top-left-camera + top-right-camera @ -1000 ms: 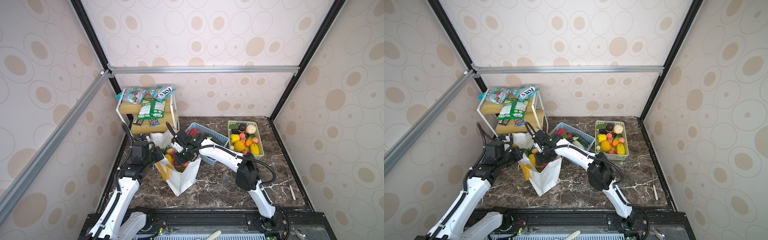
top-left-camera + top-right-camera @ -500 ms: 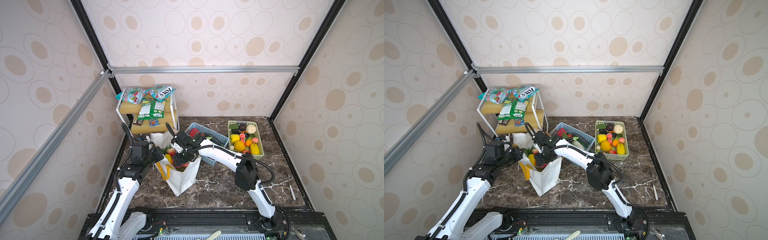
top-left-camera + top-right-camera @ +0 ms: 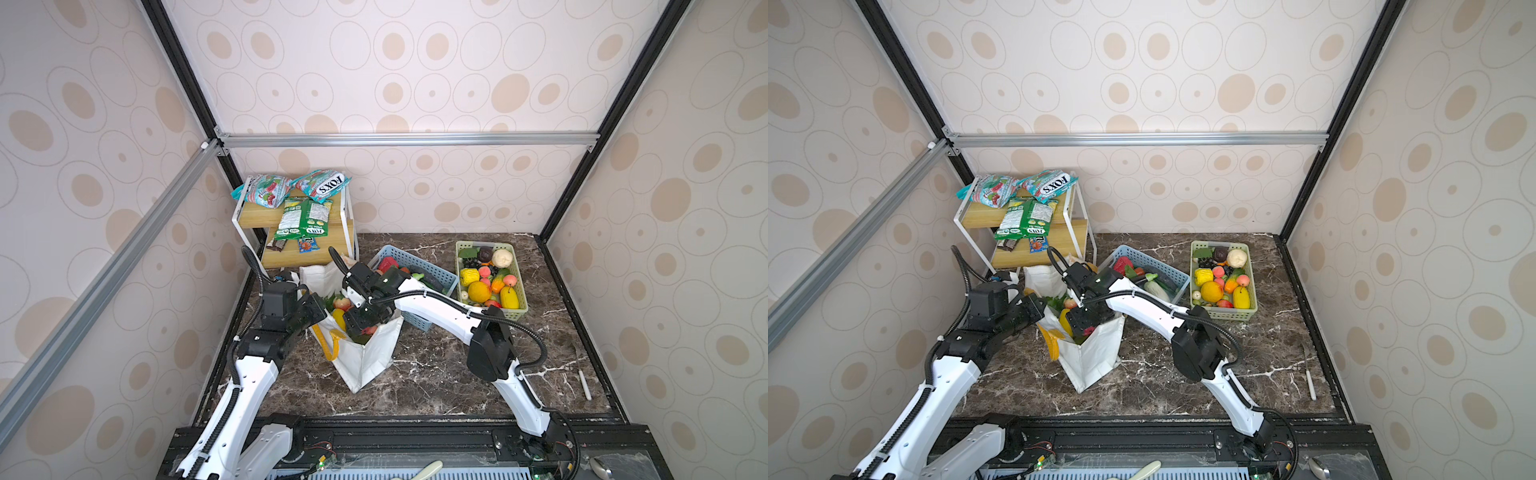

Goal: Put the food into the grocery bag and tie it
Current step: 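Lower the red apple into the tote bag and open the right gripper, then raise the right gripper out of the bag and move it over the green basket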

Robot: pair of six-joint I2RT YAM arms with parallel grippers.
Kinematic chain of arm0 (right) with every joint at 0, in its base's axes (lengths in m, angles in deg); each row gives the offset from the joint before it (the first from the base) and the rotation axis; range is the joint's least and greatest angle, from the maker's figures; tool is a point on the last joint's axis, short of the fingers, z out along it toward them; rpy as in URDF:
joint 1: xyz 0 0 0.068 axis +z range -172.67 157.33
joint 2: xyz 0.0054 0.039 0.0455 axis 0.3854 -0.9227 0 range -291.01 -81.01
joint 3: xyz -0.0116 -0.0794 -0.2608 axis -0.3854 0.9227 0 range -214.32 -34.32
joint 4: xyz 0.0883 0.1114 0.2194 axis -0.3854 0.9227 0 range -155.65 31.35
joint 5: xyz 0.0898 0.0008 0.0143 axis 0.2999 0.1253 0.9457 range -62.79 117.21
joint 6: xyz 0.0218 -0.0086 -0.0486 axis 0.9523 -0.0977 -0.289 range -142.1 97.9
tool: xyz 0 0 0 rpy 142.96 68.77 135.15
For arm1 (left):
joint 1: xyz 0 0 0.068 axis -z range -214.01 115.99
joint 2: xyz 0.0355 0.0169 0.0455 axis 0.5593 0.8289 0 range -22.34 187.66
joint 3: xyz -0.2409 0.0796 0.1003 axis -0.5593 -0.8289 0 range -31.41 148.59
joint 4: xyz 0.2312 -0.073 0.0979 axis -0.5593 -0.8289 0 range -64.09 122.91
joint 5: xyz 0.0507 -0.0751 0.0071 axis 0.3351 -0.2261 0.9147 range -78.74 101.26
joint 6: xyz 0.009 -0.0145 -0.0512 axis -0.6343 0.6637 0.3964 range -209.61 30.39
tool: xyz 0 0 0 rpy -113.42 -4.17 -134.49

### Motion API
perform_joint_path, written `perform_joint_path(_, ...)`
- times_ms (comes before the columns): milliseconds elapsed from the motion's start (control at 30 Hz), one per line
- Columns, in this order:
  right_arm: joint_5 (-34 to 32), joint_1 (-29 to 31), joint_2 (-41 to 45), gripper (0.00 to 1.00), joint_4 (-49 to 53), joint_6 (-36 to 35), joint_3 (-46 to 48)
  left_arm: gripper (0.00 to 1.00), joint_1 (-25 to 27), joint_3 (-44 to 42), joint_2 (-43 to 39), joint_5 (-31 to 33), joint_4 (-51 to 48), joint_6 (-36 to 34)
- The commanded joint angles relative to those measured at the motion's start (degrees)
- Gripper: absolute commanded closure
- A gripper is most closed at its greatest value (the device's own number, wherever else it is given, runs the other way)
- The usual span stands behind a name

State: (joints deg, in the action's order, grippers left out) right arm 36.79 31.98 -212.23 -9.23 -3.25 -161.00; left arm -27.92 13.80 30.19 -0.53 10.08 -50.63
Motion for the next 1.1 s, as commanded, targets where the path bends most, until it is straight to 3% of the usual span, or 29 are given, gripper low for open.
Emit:
perform_joint_path(0, -2.0, -0.4, 3.9, 0.22, 2.2, 0.2, -2.2, 1.0, -0.4, 0.0, -1.6, 1.2, 0.6, -0.2)
perform_joint_path(600, -7.7, -7.6, 16.0, 0.23, -0.2, 0.1, 3.6, 1.0, -0.5, -0.7, -1.2, 1.2, 1.4, -0.2)
perform_joint_path(1067, -7.2, -10.9, 14.3, 0.46, -2.2, 0.1, 10.6, 1.0, -0.4, -1.2, -1.6, 1.1, 1.9, -0.1)
